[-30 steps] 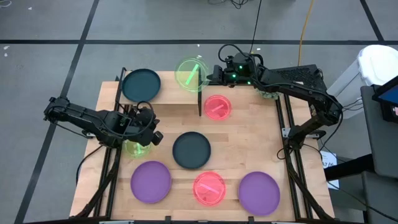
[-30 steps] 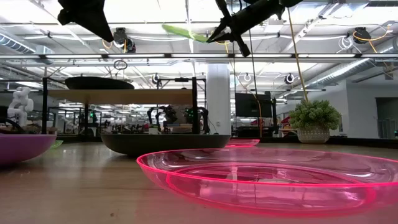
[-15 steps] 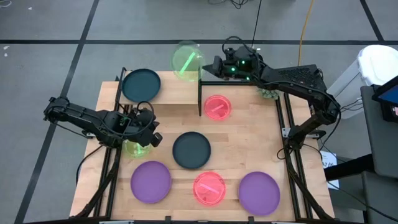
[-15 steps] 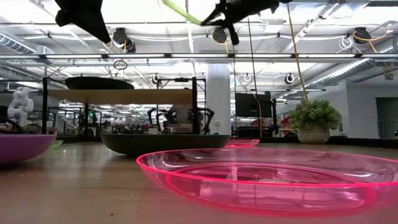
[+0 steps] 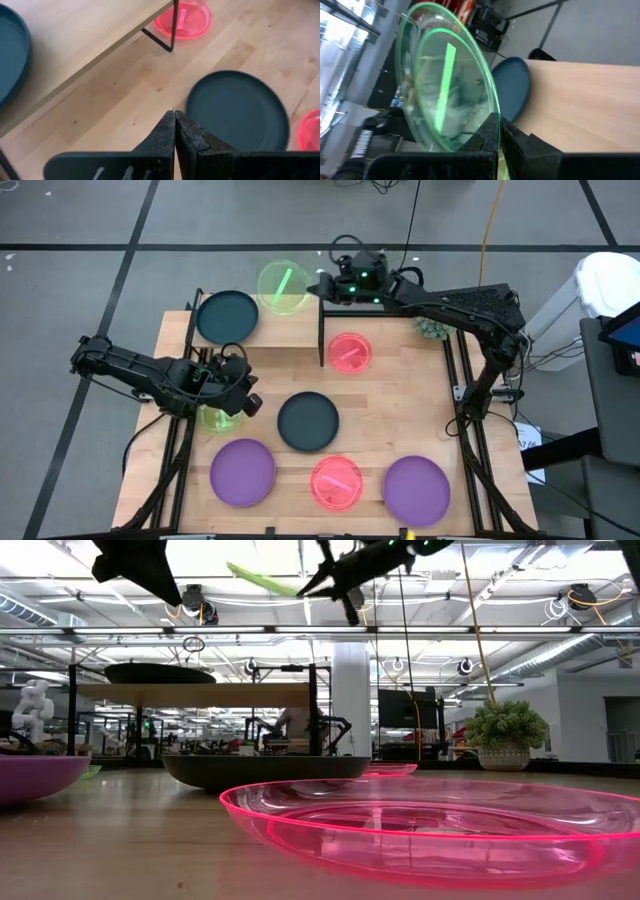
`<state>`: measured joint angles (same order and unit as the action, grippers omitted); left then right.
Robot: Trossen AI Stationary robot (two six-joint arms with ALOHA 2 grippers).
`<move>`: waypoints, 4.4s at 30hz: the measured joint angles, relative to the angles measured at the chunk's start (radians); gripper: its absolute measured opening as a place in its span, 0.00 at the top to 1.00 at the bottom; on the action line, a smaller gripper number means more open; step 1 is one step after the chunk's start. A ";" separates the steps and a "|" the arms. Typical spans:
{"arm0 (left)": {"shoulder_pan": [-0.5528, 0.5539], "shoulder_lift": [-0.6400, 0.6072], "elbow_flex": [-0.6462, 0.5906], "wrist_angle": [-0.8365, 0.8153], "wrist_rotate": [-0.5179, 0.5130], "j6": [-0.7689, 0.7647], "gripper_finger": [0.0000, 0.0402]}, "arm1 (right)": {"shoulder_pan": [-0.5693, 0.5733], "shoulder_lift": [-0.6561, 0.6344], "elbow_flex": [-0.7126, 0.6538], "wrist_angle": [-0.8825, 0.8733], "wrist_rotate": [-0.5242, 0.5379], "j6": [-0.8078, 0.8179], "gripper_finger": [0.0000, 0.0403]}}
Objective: Place and stack plates onto a shelf
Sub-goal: Put the right green plate on the shelf
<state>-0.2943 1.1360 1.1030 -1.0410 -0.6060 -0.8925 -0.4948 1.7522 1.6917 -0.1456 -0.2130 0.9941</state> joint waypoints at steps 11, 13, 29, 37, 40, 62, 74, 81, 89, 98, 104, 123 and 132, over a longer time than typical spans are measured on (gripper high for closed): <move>-0.003 0.000 0.000 0.002 0.004 -0.008 0.99 | -0.001 0.112 0.000 -0.024 0.003 -0.056 1.00; -0.003 0.000 0.000 0.002 0.003 -0.009 0.99 | -0.008 0.125 0.000 -0.032 0.003 -0.068 1.00; -0.003 0.000 0.000 -0.002 0.003 -0.002 0.99 | -0.029 0.157 0.000 -0.139 0.059 -0.170 1.00; -0.003 0.000 0.000 -0.003 0.003 0.005 0.99 | -0.034 0.166 -0.001 -0.161 0.089 -0.193 1.00; -0.003 0.000 0.000 -0.003 0.003 0.002 0.99 | -0.034 0.166 -0.001 -0.173 0.105 -0.198 1.00; -0.003 0.000 0.000 -0.003 0.002 0.000 0.99 | -0.021 0.166 -0.001 -0.175 0.110 -0.203 1.00; -0.003 0.000 0.000 -0.003 0.002 -0.009 0.99 | -0.020 0.163 -0.121 -0.029 0.078 -0.116 1.00; -0.003 0.000 0.000 -0.003 0.002 -0.033 0.99 | -0.020 0.163 -0.126 -0.010 0.079 -0.112 0.98; -0.003 0.000 0.000 -0.003 0.002 -0.030 0.99 | -0.023 0.163 -0.126 0.000 0.083 -0.098 0.92; -0.003 0.000 0.000 -0.003 0.002 -0.030 0.99 | -0.028 0.163 -0.126 0.008 0.085 -0.102 0.89; 0.000 0.001 0.000 -0.004 -0.039 -0.002 0.99 | -0.030 0.118 -0.130 0.000 0.086 -0.166 0.89; 0.239 0.005 -0.261 0.579 0.056 0.771 0.99 | -0.029 -0.184 -0.127 -0.260 0.081 -0.576 0.89; 0.356 0.005 -0.367 0.690 0.099 0.884 0.99 | -0.030 -0.269 -0.206 -0.271 0.081 -0.595 0.89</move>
<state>0.0620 1.1412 0.7363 -0.3515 -0.5065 -0.0085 -0.5243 1.4828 1.4860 -0.4165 -0.1317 0.3986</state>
